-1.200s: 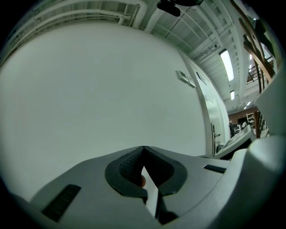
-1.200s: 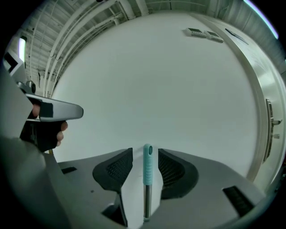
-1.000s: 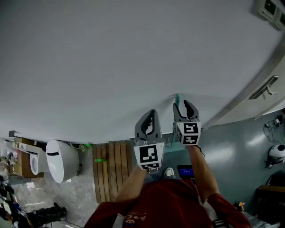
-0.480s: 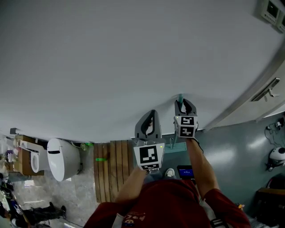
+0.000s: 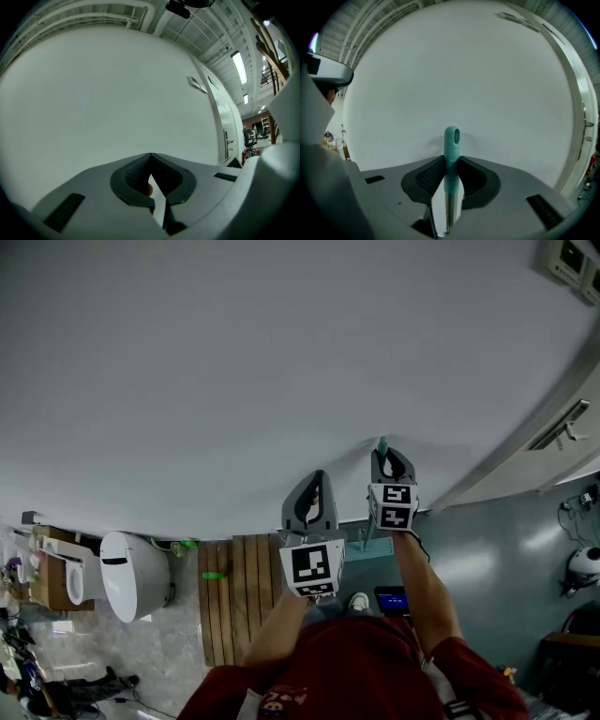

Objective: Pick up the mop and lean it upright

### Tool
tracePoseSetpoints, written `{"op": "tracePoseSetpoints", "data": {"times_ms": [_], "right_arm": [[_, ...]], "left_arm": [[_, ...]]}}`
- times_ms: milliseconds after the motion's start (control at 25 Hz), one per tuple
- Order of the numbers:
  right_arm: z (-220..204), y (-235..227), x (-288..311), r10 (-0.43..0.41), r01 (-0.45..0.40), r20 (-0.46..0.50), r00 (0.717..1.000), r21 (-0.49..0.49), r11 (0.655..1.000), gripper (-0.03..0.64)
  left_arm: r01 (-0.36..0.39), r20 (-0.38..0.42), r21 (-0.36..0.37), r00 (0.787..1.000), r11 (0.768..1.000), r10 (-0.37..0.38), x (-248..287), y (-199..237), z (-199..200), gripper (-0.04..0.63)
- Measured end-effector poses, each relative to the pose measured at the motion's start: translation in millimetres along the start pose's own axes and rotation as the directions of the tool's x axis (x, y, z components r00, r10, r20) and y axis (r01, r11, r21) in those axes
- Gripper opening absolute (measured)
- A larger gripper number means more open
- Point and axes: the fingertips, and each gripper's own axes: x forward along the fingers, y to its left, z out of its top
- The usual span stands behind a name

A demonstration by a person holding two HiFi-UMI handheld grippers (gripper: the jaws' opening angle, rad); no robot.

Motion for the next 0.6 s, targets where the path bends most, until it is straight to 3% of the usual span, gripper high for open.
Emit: {"op": "tracePoseSetpoints", "data": {"times_ms": [600], "right_arm": [[-13.4,12.8,-88.9,-0.018,0.018,0.056,0.998,0.008,1.0,0.106]], "left_arm": [[0.02,-0.009,-0.005,1.0,1.0,-0.02,3.9,-11.6,-9.1,0.014]]}}
